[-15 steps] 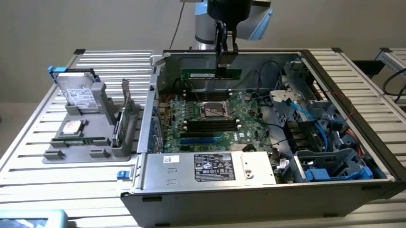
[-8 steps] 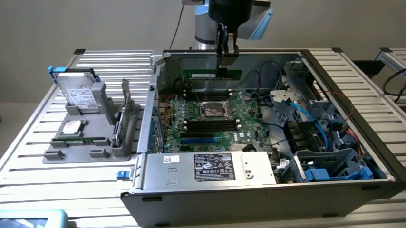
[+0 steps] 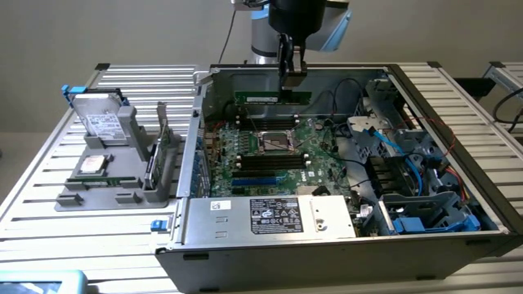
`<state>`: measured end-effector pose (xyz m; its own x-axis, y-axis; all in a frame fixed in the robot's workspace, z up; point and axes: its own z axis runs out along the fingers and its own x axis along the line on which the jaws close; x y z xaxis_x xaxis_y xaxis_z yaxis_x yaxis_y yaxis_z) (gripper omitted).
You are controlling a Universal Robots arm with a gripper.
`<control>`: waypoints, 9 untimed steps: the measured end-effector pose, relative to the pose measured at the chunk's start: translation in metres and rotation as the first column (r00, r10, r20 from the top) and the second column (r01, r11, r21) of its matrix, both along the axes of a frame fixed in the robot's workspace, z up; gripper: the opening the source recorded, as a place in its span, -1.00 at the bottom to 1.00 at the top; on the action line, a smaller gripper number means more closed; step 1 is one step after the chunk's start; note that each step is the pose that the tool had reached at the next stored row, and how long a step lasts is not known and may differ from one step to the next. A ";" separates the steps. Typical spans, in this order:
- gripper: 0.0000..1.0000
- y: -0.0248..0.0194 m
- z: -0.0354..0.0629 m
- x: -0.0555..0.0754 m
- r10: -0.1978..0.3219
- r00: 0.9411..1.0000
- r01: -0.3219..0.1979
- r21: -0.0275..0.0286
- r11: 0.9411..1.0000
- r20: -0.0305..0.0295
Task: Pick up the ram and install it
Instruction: 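Pick up the ram and move it above insertion slot, then insert the ram into the slot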
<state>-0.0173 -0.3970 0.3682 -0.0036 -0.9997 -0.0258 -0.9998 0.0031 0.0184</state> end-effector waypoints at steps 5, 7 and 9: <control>-0.73 0.0000 -0.0044 0.000 0.000 1.000 0.000 0.000 1.000 0.000; -0.73 0.0000 -0.0063 0.000 0.000 1.000 0.000 0.000 1.000 0.000; -0.73 0.0000 -0.0081 0.000 0.000 1.000 0.000 0.000 1.000 0.000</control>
